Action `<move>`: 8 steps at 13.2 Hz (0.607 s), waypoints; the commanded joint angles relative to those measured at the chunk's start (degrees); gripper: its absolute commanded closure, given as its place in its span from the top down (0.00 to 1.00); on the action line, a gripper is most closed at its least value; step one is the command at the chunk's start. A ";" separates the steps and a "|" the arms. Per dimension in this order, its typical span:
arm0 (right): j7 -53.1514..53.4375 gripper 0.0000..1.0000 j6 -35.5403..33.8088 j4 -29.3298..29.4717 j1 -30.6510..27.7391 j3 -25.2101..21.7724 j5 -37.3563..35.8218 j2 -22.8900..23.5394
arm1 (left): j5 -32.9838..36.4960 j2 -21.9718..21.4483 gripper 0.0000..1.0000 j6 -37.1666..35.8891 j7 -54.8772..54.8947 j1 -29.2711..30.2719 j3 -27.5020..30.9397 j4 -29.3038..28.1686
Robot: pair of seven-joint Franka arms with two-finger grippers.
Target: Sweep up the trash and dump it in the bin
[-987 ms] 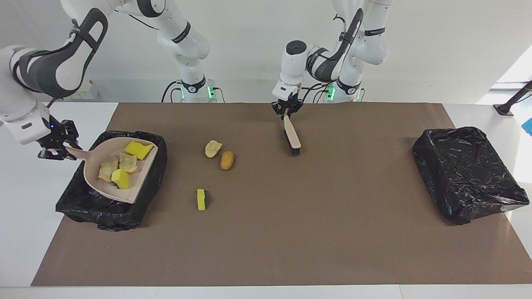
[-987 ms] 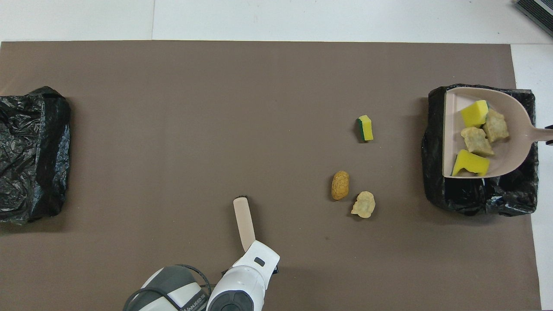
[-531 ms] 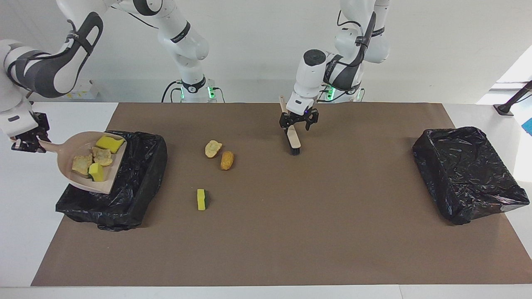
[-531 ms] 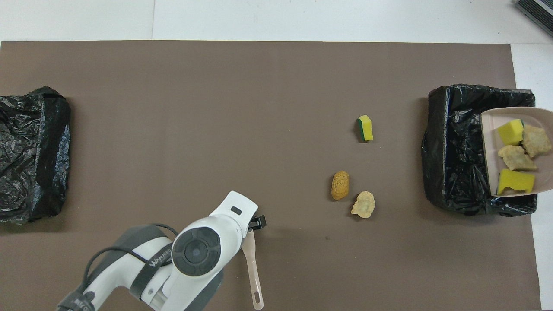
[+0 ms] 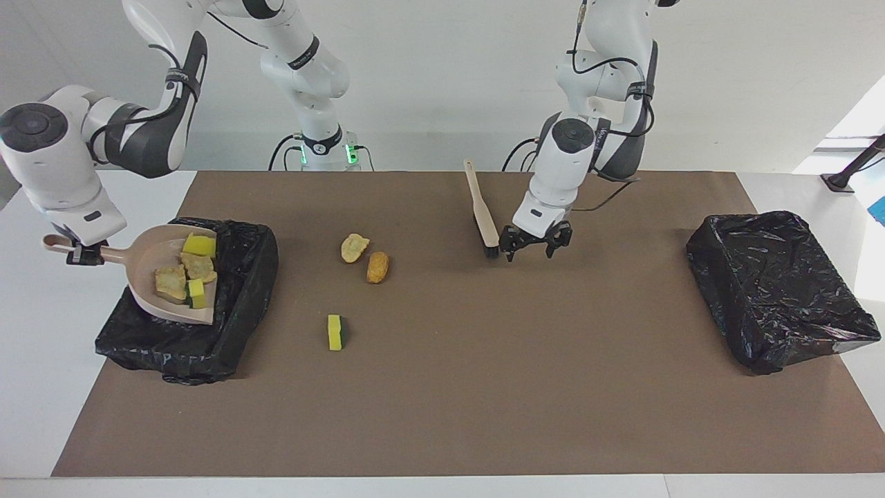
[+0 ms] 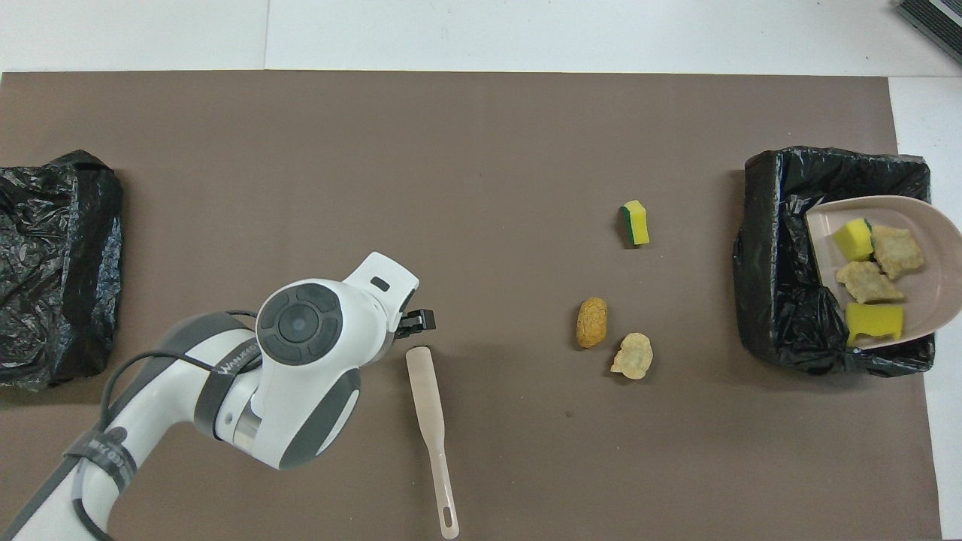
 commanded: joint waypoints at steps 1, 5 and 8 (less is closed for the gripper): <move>2.75 0.00 1.00 -2.50 1.91 0.08 -6.20 -1.85 | 0.98 4.37 1.00 -5.33 8.22 4.85 -0.67 8.21; 12.15 0.00 -4.87 -2.23 4.99 0.08 -15.43 -3.07 | 0.98 2.80 1.00 -9.38 18.16 10.83 -0.50 11.39; 15.95 0.00 -7.78 -2.23 6.13 0.16 -17.46 -6.50 | 0.45 0.09 1.00 -13.95 27.64 15.66 -0.50 12.45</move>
